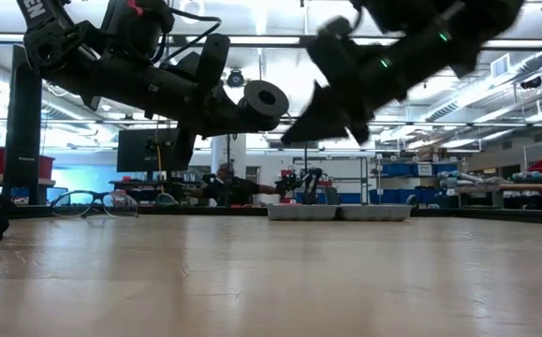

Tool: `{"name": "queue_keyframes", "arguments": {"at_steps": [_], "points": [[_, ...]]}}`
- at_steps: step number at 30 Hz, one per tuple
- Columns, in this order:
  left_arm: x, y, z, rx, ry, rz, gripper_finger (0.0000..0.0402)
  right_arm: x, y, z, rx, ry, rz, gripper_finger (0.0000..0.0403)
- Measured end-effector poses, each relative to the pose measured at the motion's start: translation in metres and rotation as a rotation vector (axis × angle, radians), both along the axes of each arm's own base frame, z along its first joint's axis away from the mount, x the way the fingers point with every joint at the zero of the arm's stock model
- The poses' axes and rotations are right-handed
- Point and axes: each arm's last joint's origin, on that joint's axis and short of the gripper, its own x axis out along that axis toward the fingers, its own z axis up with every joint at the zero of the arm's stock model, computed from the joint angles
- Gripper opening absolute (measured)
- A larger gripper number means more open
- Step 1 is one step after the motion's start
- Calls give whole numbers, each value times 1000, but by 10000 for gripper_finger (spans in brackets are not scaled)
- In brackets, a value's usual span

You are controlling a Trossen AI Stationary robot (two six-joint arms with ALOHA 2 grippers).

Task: Coil cords
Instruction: Coil the black wire onto the black spool

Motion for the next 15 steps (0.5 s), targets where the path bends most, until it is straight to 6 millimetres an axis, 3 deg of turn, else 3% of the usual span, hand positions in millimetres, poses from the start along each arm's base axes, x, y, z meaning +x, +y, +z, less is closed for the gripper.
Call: {"name": "queue_keyframes", "arguments": {"at_steps": [8, 15], "points": [[0, 0, 2, 11, -14, -1, 0, -32, 0, -27, 82, -242, -26, 16], [1, 1, 6, 83, -33, 21, 0, -19, -10, -38, 219, -426, -65, 57]]}}
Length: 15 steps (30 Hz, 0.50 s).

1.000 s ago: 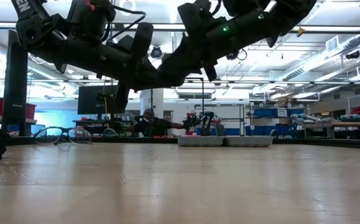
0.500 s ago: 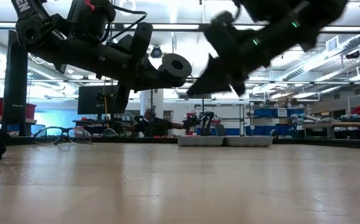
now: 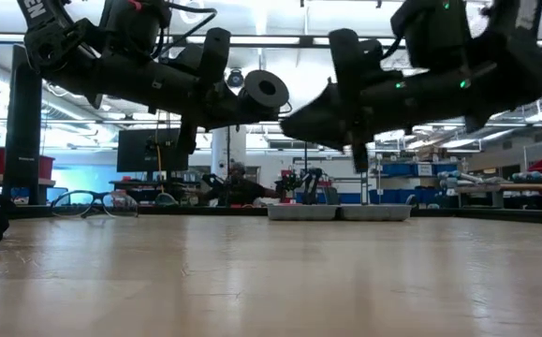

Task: Coil cords
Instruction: Coil the black wire onto the black spool

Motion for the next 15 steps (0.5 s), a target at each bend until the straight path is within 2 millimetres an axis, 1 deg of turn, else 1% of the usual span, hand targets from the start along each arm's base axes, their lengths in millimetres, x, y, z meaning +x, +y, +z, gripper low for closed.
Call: {"name": "queue_keyframes", "arguments": {"at_steps": [3, 5, 7, 10, 12, 15], "points": [[0, 0, 0, 8, -1, 4, 0, 12, -2, -14, 75, -89, 28, 83], [0, 0, 1, 29, 5, 3, 0, 19, -4, -30, 136, -133, 36, 100], [0, 0, 1, 41, 8, 1, 0, 25, -7, -40, 208, -217, 59, 115], [0, 0, 1, 48, 9, 2, 0, 40, -12, -55, 334, -232, 91, 131], [0, 0, 0, 56, 24, -1, 0, 54, -14, -58, 364, -244, 144, 140], [-1, 0, -3, 57, 53, -1, 0, 66, -14, -54, 347, -274, 228, 148]]}}
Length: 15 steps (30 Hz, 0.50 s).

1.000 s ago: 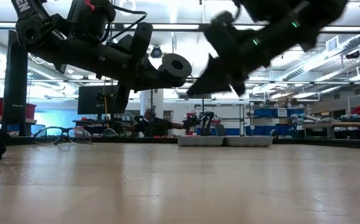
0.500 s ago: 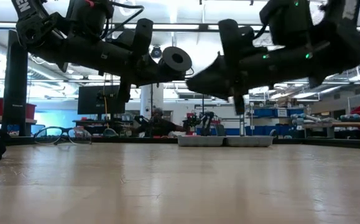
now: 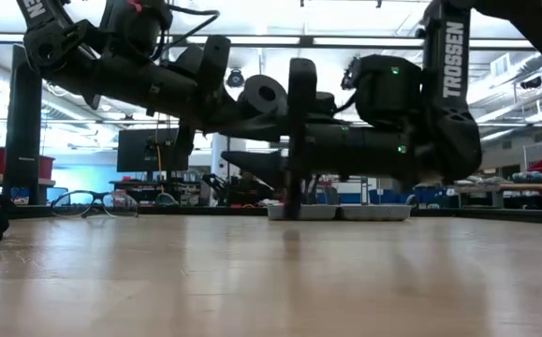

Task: Coil cords
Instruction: Coil the black wire onto the black spool

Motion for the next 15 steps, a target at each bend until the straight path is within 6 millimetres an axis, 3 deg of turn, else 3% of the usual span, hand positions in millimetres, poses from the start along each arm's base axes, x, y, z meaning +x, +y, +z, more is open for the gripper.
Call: {"name": "queue_keyframes", "arguments": {"at_steps": [6, 15], "points": [[-1, 0, -3, 8, 35, -1, 0, -3, -1, 5, -65, -12, 23, 150], [-1, 0, -4, 53, 60, -4, 0, -11, -2, 0, -27, 26, 17, 150]]}}
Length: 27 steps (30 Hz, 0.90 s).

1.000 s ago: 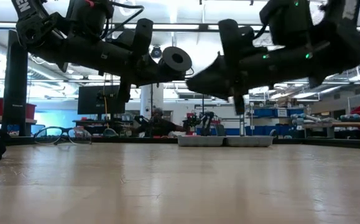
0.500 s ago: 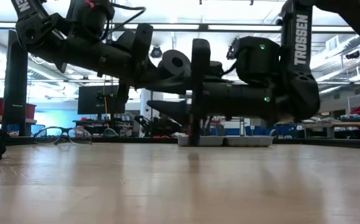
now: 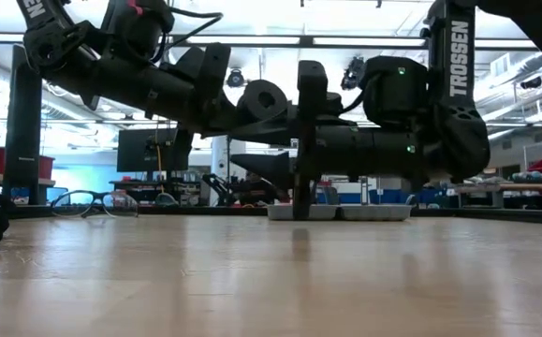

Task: Coil cords
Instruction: Coil the black wire onto the black spool

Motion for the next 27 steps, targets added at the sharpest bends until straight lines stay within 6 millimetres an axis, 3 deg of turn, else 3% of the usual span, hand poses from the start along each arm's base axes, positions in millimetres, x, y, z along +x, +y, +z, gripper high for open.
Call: {"name": "queue_keyframes", "arguments": {"at_steps": [14, 27], "points": [[0, -1, 0, 136, 57, -24, 0, 4, -5, 3, -22, -18, -16, 149], [0, -2, 0, 133, 55, -24, 0, 20, -19, 16, -28, -70, -16, 137]]}}
